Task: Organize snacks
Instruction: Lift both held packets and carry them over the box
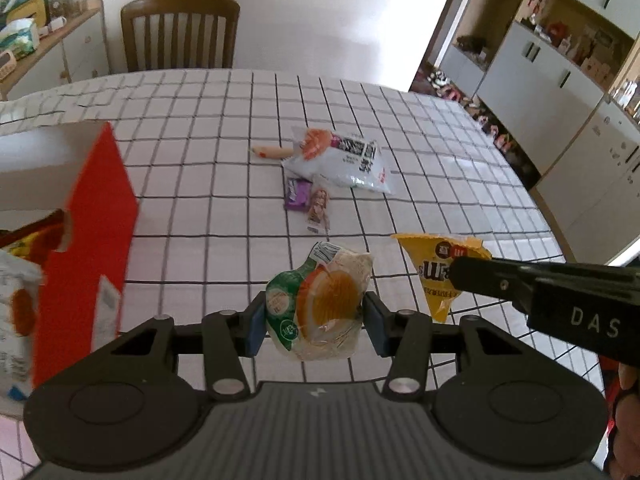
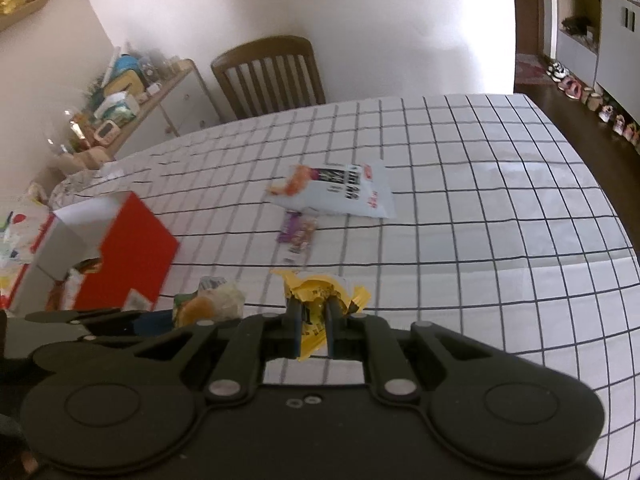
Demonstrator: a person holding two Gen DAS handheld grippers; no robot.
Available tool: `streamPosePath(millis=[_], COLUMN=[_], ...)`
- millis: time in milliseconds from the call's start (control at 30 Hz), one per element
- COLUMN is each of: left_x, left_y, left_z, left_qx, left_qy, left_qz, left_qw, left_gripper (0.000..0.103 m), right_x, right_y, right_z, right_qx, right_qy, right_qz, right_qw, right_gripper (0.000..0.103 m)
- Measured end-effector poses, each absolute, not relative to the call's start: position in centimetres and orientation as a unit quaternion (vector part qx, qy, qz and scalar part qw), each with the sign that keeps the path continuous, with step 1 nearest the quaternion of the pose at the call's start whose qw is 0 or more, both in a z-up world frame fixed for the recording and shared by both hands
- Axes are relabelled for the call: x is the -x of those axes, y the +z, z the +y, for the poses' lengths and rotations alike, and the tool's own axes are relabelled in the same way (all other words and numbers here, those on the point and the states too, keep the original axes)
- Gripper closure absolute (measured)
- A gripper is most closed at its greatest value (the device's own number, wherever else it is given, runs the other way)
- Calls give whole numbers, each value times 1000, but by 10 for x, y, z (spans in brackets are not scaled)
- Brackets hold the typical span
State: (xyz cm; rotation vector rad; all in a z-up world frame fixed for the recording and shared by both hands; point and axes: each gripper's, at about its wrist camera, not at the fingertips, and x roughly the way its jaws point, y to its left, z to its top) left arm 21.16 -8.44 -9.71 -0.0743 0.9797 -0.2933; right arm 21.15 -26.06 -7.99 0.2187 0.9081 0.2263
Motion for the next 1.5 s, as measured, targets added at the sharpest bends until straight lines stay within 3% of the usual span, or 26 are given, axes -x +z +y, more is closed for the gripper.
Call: streamPosePath(millis=[767, 1500], left_x=[-174, -210], left_y=[-32, -35], left_z=[45, 194], left_qx=[66, 77], left_qy=[-105, -11], left_qz=[417, 418], left_qw=[900, 905], left_gripper=[54, 54], right_x=[-180, -192], right_y=[-20, -13], right_z=[-150, -18], right_qx=[-78, -36], right_qy=[157, 223], right_qz=[390, 395], right_qw=[904, 891], right_gripper=[94, 93])
